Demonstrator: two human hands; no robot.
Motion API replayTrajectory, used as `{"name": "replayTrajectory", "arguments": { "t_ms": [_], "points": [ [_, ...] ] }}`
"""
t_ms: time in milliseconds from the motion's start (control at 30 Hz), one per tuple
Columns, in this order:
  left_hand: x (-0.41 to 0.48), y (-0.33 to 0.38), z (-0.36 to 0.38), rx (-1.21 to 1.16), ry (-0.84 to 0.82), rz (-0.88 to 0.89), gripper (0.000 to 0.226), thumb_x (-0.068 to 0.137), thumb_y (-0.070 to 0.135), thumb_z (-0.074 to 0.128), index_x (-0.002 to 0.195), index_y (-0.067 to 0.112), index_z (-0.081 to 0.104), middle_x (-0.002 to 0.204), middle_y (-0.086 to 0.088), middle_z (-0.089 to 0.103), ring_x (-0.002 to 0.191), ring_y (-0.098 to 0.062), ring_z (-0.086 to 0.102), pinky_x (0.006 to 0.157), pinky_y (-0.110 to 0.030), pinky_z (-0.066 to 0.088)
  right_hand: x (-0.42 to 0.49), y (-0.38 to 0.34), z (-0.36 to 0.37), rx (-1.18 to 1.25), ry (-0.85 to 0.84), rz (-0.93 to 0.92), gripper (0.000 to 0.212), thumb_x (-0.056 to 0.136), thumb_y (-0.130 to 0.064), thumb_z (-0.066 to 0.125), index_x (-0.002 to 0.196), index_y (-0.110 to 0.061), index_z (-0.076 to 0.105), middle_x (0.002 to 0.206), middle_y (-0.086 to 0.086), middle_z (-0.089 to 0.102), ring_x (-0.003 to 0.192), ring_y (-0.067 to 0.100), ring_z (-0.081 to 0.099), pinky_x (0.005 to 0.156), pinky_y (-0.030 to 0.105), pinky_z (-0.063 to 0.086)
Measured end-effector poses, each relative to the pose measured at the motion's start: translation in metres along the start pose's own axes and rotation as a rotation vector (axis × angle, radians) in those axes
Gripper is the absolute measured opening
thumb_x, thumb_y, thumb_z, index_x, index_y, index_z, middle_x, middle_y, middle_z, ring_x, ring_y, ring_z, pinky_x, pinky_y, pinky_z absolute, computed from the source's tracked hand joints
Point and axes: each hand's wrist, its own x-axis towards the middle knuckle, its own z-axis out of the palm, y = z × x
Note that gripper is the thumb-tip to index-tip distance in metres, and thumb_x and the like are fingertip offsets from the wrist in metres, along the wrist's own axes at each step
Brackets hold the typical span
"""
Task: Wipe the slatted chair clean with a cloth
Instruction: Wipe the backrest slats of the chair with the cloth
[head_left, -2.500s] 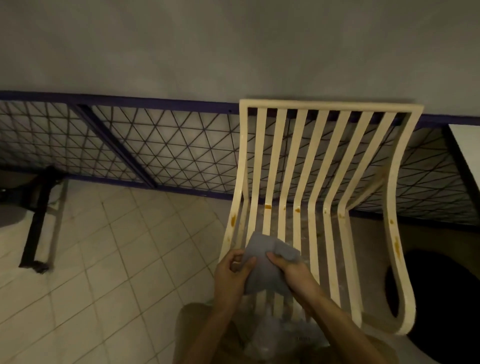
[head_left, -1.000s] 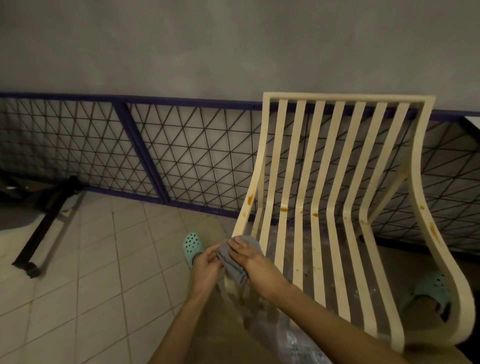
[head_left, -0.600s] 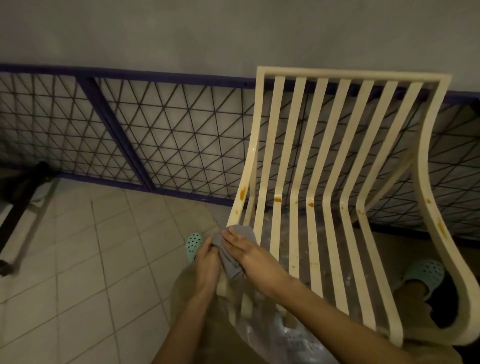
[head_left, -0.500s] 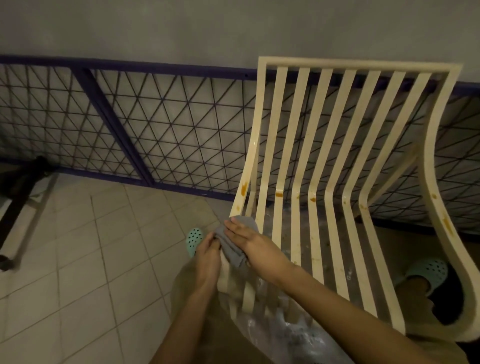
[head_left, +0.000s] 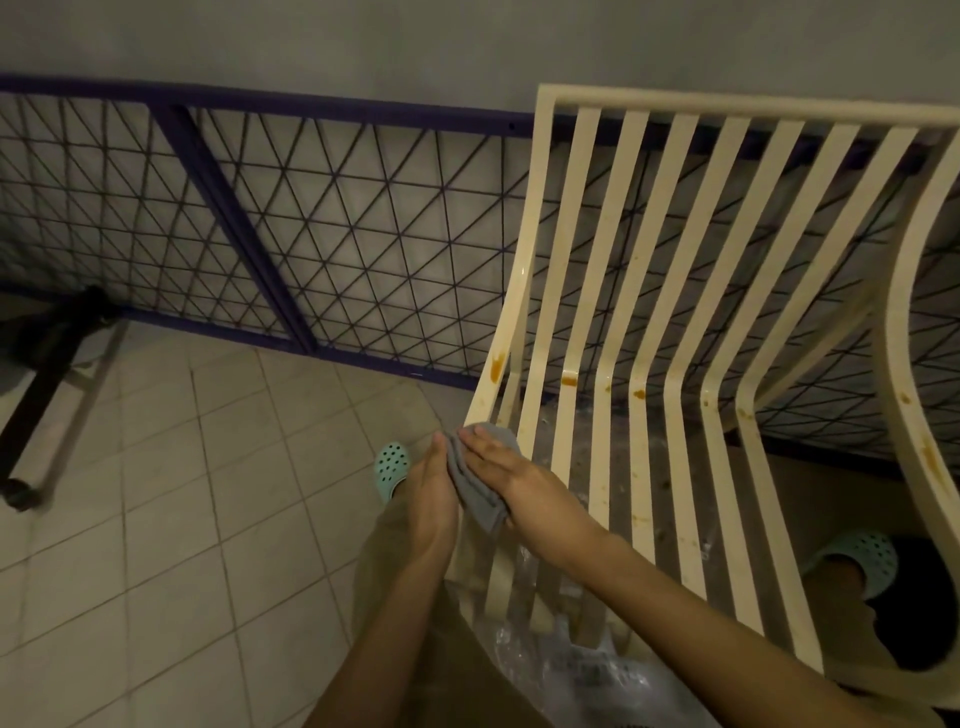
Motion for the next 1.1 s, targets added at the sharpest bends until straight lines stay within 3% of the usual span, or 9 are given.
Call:
{"name": "replayTrajectory", "arguments": {
  "t_ms": [67,133,200,300,400,600,800,967,1100],
  "points": [
    [-0.003,0.000,0.001,-0.014,0.068,0.003,0.081,0.077,0.074,0.040,0.127,0.013,0.057,0.119,-0.007,0.061,0.110,-0.021,0.055,0.096,-0.035,0.040,0.011,0.007,-0.007,-0.018,0.008,0.028,0.062,0.097,-0.007,0.050,0.152,-0.019,0.024,0.161,-0.002,0.011,0.147,0.008,0.001,0.121,0.028,0.010],
    [-0.008,0.002,0.002,0.032,0.041,0.092,0.055,0.096,0.056,0.034,0.129,0.019,0.057,0.120,0.003,0.061,0.112,-0.012,0.053,0.096,-0.029,0.035,0.020,0.012,-0.016,-0.027,0.023,0.053,0.062,0.096,-0.007,0.052,0.151,-0.017,0.026,0.161,0.000,0.013,0.147,0.008,0.003,0.121,0.027,0.008],
    [-0.009,0.008,0.004,0.056,-0.017,0.135,0.049,0.100,0.050,0.029,0.129,0.022,0.058,0.123,0.006,0.061,0.116,-0.010,0.053,0.096,-0.027,0.035,0.026,0.014,-0.019,-0.048,0.037,0.057,0.063,0.095,-0.004,0.053,0.151,-0.013,0.027,0.161,0.003,0.014,0.146,0.008,0.004,0.120,0.024,0.005],
    [0.002,0.022,0.010,0.036,-0.056,0.109,0.049,0.100,0.051,0.030,0.111,0.019,0.065,0.110,-0.004,0.067,0.109,-0.019,0.060,0.088,-0.032,0.045,0.021,0.012,-0.009,-0.107,0.030,0.047,0.066,0.096,-0.004,0.050,0.153,-0.014,0.019,0.162,0.004,0.006,0.147,0.012,-0.005,0.122,0.037,0.012],
    [0.011,0.041,0.026,0.095,-0.096,0.194,0.046,0.100,0.051,0.028,0.099,0.027,0.067,0.103,-0.006,0.071,0.101,-0.020,0.066,0.094,-0.040,0.050,0.010,0.012,0.001,-0.134,-0.001,0.064,0.078,0.094,-0.004,0.049,0.155,-0.023,0.004,0.162,-0.002,-0.008,0.149,0.017,-0.007,0.121,0.038,0.017],
    [0.018,0.047,0.038,0.092,0.042,0.205,0.046,0.097,0.056,0.031,0.101,0.026,0.067,0.106,-0.007,0.070,0.100,-0.019,0.065,0.096,-0.045,0.049,0.028,0.016,-0.010,-0.139,-0.011,0.116,0.087,0.091,0.001,0.048,0.154,-0.031,-0.004,0.160,-0.008,-0.016,0.145,0.028,0.020,0.099,0.043,0.049],
    [0.016,0.041,0.035,0.146,0.142,0.233,0.053,0.099,0.054,0.031,0.105,0.015,0.066,0.094,-0.006,0.069,0.089,-0.019,0.065,0.093,-0.050,0.049,0.029,0.008,0.000,-0.104,0.019,0.204,0.089,0.091,0.000,0.050,0.154,-0.029,-0.007,0.159,-0.006,-0.024,0.114,0.029,0.056,0.076,0.038,0.057],
    [0.012,0.040,0.036,0.153,0.106,0.360,0.045,0.101,0.046,0.030,0.110,0.024,0.068,0.107,0.000,0.069,0.103,-0.016,0.063,0.096,-0.046,0.049,0.013,0.004,0.004,-0.099,0.011,0.148,0.088,0.093,-0.006,0.052,0.153,-0.029,-0.008,0.158,-0.006,-0.025,0.106,0.024,0.059,0.077,0.036,0.057],
    [0.014,0.044,0.034,0.153,0.108,0.314,0.042,0.103,0.040,0.031,0.102,0.017,0.066,0.102,-0.003,0.069,0.088,-0.012,0.064,0.084,-0.030,0.052,0.026,0.021,-0.007,-0.191,0.027,0.135,0.090,0.090,-0.001,0.053,0.154,-0.031,-0.003,0.160,-0.005,-0.018,0.104,0.029,0.059,0.070,0.040,0.057]
  ]
}}
